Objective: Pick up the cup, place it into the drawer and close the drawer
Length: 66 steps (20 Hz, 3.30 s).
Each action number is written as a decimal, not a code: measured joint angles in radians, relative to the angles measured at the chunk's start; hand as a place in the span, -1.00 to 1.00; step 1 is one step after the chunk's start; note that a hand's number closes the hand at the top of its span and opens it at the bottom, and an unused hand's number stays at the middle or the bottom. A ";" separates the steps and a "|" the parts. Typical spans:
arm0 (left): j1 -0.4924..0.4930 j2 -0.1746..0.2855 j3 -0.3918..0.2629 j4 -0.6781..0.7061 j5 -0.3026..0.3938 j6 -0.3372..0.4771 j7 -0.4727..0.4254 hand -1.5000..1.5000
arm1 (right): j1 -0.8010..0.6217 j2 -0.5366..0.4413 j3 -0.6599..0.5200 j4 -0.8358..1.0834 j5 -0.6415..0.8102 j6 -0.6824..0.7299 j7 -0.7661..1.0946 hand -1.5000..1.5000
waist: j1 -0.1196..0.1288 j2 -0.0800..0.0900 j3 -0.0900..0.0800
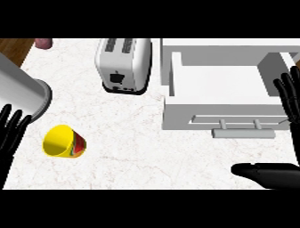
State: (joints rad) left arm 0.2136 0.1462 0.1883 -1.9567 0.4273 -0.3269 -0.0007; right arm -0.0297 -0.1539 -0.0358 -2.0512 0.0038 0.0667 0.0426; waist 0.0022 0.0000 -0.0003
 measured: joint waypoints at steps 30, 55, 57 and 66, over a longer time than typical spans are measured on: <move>-0.319 0.118 0.165 1.224 -0.380 -0.031 -0.765 -1.00 | -0.027 0.011 -0.052 0.064 -0.004 0.064 -0.043 -1.00 | -0.008 0.001 -0.001; -0.577 0.166 0.156 1.705 -0.439 0.027 -0.980 -1.00 | -0.049 0.034 -0.041 0.089 0.006 0.082 -0.050 -1.00 | -0.019 0.007 -0.003; -0.581 0.161 0.154 1.711 -0.438 0.016 -0.980 -1.00 | -0.047 0.028 -0.049 0.099 -0.002 0.090 -0.056 -1.00 | -0.020 0.007 -0.003; -0.602 0.122 0.142 1.688 -0.417 -0.046 -0.964 1.00 | -0.043 0.029 -0.052 0.132 0.002 0.097 -0.085 -1.00 | -0.020 0.007 -0.003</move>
State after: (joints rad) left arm -0.3887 0.2684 0.3305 -0.2684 0.0102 -0.3732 -0.9645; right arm -0.0730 -0.1252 -0.0883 -1.9194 0.0060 0.1632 -0.0427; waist -0.0174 0.0074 -0.0037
